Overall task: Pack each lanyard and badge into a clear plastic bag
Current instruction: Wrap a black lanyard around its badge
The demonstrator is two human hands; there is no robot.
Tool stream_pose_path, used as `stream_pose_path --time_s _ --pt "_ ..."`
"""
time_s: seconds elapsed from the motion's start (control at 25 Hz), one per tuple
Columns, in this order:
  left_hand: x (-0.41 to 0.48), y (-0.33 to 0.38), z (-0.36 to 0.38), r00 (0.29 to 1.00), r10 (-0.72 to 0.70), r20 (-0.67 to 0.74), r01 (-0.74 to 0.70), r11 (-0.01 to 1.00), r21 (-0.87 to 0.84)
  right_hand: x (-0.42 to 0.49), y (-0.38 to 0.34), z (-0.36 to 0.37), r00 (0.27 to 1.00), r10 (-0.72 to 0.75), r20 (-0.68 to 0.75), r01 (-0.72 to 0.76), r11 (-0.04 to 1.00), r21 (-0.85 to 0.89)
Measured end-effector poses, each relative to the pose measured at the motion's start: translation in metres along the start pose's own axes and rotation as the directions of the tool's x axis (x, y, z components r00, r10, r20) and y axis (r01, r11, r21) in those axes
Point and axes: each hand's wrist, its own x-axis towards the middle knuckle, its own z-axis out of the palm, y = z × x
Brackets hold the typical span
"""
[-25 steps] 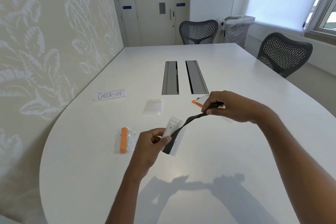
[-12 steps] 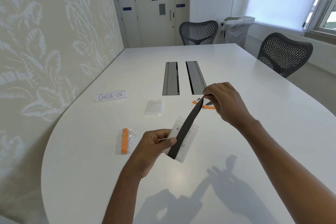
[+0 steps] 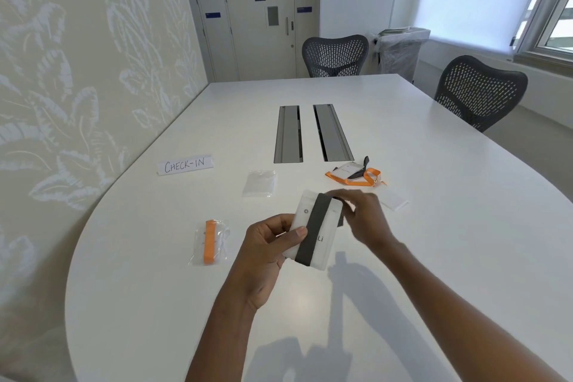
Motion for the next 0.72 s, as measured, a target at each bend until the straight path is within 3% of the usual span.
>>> stream_pose_path --time_s 0.12,0.4,0.72 --pt "0.008 -0.002 0.007 0.992 0.024 -0.127 -0.031 0.998 -0.052 -0.023 -0.005 0.029 0.986 0.165 0.038 -0.169 0.975 0.146" --pt "0.017 -0.02 0.007 0.93 0.007 -0.368 -0.029 0.998 -0.053 -0.083 -0.058 0.072 0.93 0.316 0.188 -0.368 0.789 0.492" --pt "0.014 -0.035 0.004 0.89 -0.104 -0.444 0.072 0.993 -0.089 -0.101 -0.084 0.064 0.846 0.452 0.283 -0.523 0.6 0.605"
